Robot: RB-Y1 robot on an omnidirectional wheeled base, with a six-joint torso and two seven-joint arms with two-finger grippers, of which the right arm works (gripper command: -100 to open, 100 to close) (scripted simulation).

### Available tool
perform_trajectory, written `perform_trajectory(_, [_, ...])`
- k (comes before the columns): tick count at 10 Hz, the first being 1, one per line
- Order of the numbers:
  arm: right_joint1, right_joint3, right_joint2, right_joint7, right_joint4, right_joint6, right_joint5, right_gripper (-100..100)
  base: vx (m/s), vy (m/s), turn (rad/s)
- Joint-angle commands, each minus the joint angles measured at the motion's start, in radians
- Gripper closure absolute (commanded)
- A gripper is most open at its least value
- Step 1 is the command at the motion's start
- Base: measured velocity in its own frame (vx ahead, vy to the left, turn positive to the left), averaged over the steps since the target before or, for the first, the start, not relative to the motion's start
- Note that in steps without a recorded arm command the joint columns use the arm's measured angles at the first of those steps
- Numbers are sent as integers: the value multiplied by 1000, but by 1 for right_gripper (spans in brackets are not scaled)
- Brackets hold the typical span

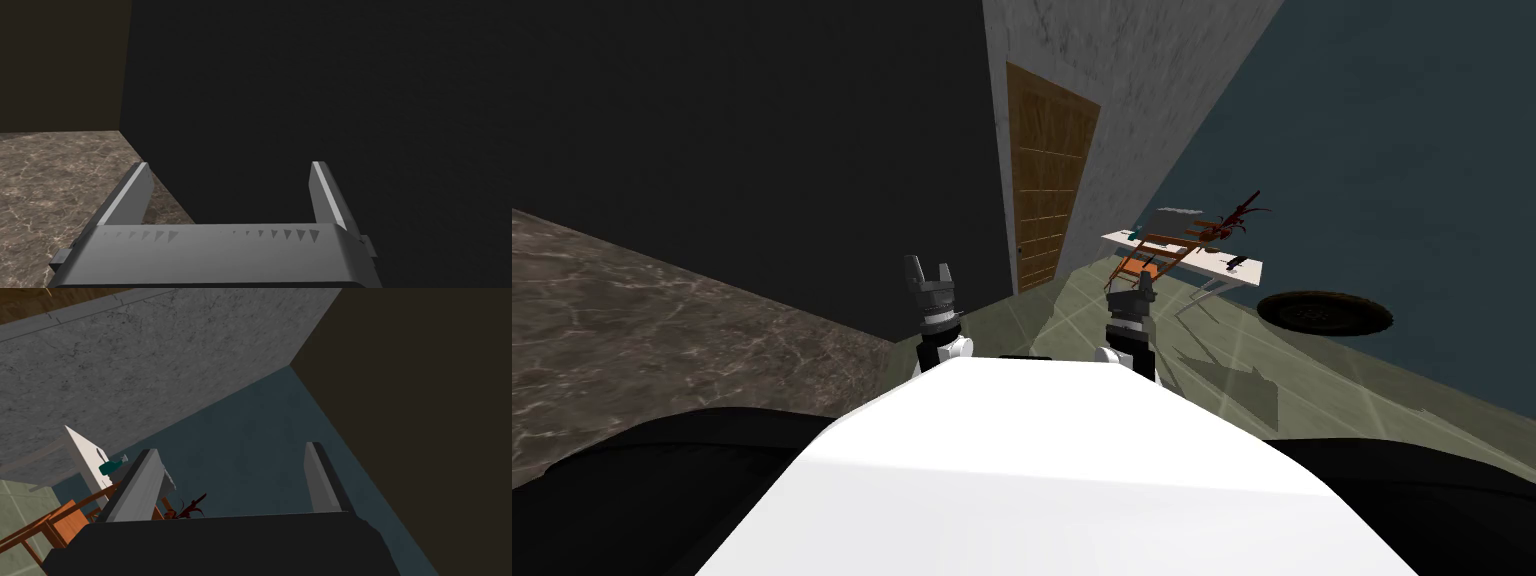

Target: Pull the door open

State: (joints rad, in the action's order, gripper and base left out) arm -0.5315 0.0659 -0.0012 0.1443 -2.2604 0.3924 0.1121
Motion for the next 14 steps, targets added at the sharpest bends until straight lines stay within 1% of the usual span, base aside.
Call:
perform_trajectory(1, [12, 1, -12, -26, 30, 9, -12, -100, 53, 4, 22])
perform_trajectory(4, [35, 2, -31, -77, 89, 27, -37, -100, 143, 11, 41])
perform_trajectory(5, [45, 3, -37, -101, 116, 35, -49, -100, 136, 17, 45])
perform_trajectory(7, [56, 4, -44, -126, 143, 44, -61, -100, 114, 6, 22])
perform_trajectory(8, [67, 5, -51, -151, 172, 53, -73, -100, 112, 2, 37])
perform_trajectory(11, [88, 6, -61, -196, 224, 68, -95, -100, 92, 7, 30])
perform_trajectory(12, [101, 7, -67, -227, 258, 79, -109, -100, 116, -4, 42])
perform_trajectory(14, [117, 8, -73, -260, 297, 91, -126, -100, 134, -7, 38])
